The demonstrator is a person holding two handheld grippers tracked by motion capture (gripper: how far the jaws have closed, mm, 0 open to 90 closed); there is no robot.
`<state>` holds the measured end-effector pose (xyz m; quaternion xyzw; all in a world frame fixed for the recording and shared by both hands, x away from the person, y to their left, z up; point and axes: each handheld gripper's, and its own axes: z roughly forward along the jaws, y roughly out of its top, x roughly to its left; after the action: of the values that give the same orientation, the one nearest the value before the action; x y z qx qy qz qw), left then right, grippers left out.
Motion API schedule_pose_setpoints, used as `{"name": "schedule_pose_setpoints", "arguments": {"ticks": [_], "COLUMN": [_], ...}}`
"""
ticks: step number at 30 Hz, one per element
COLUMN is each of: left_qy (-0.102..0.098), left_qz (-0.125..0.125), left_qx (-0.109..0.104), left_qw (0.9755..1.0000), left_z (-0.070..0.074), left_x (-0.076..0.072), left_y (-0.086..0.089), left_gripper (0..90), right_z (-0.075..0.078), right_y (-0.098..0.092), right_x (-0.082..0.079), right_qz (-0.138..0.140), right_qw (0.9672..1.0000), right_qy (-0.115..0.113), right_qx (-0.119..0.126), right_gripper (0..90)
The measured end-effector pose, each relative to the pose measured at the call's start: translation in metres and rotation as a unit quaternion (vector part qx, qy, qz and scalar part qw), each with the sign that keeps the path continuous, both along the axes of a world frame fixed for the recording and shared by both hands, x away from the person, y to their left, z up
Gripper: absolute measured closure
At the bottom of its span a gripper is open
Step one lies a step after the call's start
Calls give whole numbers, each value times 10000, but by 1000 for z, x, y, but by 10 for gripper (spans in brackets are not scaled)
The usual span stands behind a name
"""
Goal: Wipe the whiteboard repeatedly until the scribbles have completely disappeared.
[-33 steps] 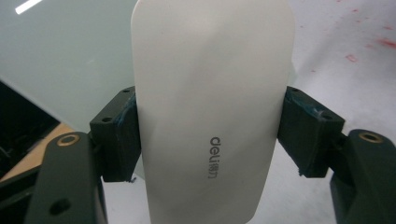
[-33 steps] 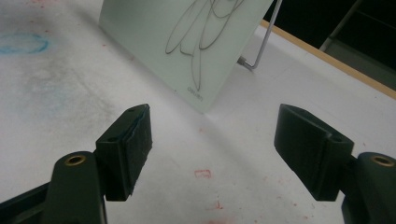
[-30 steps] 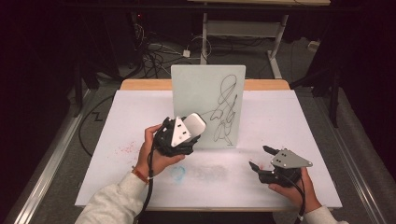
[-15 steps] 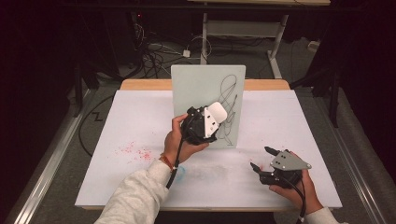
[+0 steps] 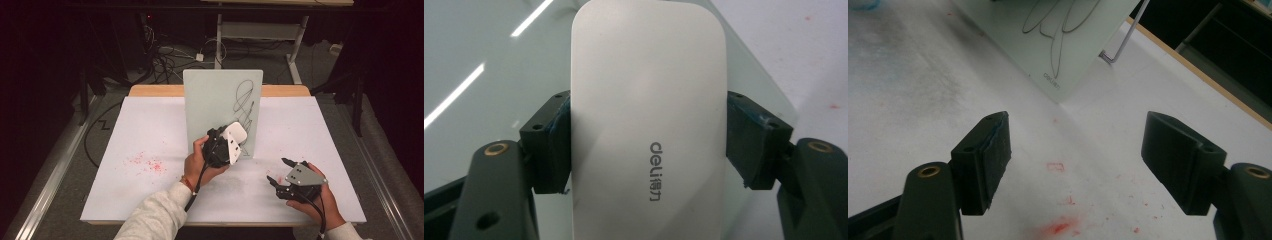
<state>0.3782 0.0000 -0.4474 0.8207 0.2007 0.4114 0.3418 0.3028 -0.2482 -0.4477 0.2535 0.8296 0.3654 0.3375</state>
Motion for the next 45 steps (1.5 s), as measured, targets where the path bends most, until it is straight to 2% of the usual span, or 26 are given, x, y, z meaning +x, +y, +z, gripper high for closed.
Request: {"name": "schedule_pose_setpoints", "arguments": {"ticks": [3, 6, 7, 8, 11, 13, 17, 19, 21, 24, 27, 29, 31, 35, 38, 42, 45], "left_qy": [-97, -15, -82, -177, -228, -405, -477, -529, -672, -645, -536, -503, -471, -400, -480, -521, -653], "left_qz": [118, 76, 124, 200, 261, 362, 447, 444, 524, 537, 613, 626, 663, 641, 567, 497, 435], "left_qx": [145, 139, 207, 212, 21, 22, -233, -248, -111, -219, -169, -56, 38, 47, 110, 88, 146], "left_qw": [9998, 9999, 9997, 9994, 9994, 9985, 9976, 9973, 9963, 9962, 9965, 9968, 9967, 9971, 9972, 9974, 9968], "left_z": [-10, -5, -2, 3, 23, 37, 56, 52, 42, 22, 1, -12, -18, -9, 5, 25, 33], "left_x": [-4, -1, -1, 1, 8, 13, 21, 21, 17, 10, 1, -4, -7, -3, 3, 10, 14], "left_y": [-7, -7, -6, -6, -1, 4, 18, 21, 21, 27, 30, 29, 26, 18, 10, 2, -7], "left_gripper": [283, 283, 283, 283, 283, 283, 283, 283, 282, 282, 282, 282, 282, 282, 282, 282, 282], "right_z": [-1, -1, -1, -1, -1, -1, 0, 0, 0, -1, -1, -2, -3, -2, -2, -3, -3], "right_y": [1, 2, 2, 1, 0, -2, -3, -4, -3, -2, -2, -1, 0, 2, 2, 2, 0], "right_x": [-1, -1, -1, -1, 0, 1, 1, 1, 0, 0, 0, 0, 1, 0, 0, 0, 0], "right_qz": [24, 38, 44, 58, 42, -10, -32, -42, -31, 1, 12, 17, 35, 53, 67, 61, 36], "right_qw": [10000, 10000, 10000, 10000, 9999, 10000, 9999, 9999, 10000, 10000, 10000, 10000, 10000, 9999, 9999, 9999, 10000], "right_qy": [4, -11, -7, -19, -59, -50, -81, -86, -78, -70, -37, -24, -2, -15, -17, 1, 6], "right_qx": [-61, -56, -51, -67, -90, -78, -53, -34, -52, -66, -64, -83, -79, -99, -99, -81, -62], "right_gripper": [286, 286, 286, 286, 285, 285, 284, 283, 283, 283, 283, 283, 283, 283, 281, 280, 279]}}
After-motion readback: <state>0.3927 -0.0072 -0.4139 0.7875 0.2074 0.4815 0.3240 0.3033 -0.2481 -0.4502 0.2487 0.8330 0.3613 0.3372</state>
